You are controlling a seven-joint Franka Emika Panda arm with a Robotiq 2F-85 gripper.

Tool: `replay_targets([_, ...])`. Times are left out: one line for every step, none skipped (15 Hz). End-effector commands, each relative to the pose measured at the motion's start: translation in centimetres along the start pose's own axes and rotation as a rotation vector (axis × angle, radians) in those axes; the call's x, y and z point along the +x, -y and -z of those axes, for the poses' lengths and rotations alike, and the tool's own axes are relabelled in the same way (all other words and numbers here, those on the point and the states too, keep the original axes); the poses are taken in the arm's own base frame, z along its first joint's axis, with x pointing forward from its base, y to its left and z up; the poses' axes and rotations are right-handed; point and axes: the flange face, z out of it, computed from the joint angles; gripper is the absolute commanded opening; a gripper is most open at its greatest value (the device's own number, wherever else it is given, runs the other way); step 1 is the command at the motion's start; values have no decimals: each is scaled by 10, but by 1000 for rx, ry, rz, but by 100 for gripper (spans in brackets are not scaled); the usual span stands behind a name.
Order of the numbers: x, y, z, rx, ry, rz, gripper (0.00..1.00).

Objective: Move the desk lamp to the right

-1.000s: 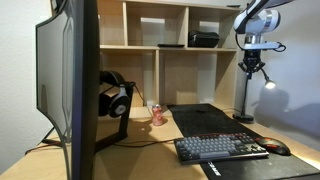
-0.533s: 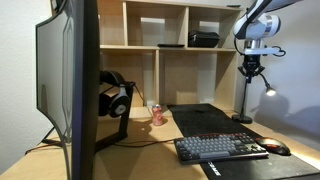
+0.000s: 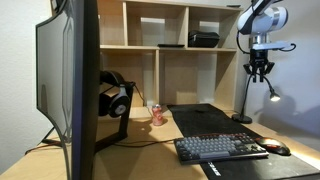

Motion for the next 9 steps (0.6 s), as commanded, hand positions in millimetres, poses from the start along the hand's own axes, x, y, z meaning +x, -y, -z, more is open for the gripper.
replay_targets([-29, -6, 38, 3, 7, 83, 62])
replay_targets([-34, -7, 48, 4, 5, 99, 69])
replay_targets([-40, -10, 59, 0, 5, 115, 75])
replay_targets([-47, -13, 69, -5, 13, 136, 83])
replay_targets([-55, -17, 78, -13, 19, 152, 89])
replay_targets([-64, -22, 87, -22, 27, 162, 95])
replay_targets([-70, -26, 95, -29, 30, 172, 100])
replay_targets([-49, -18, 88, -18, 14, 134, 86])
replay_targets([-56, -21, 95, -21, 15, 141, 93])
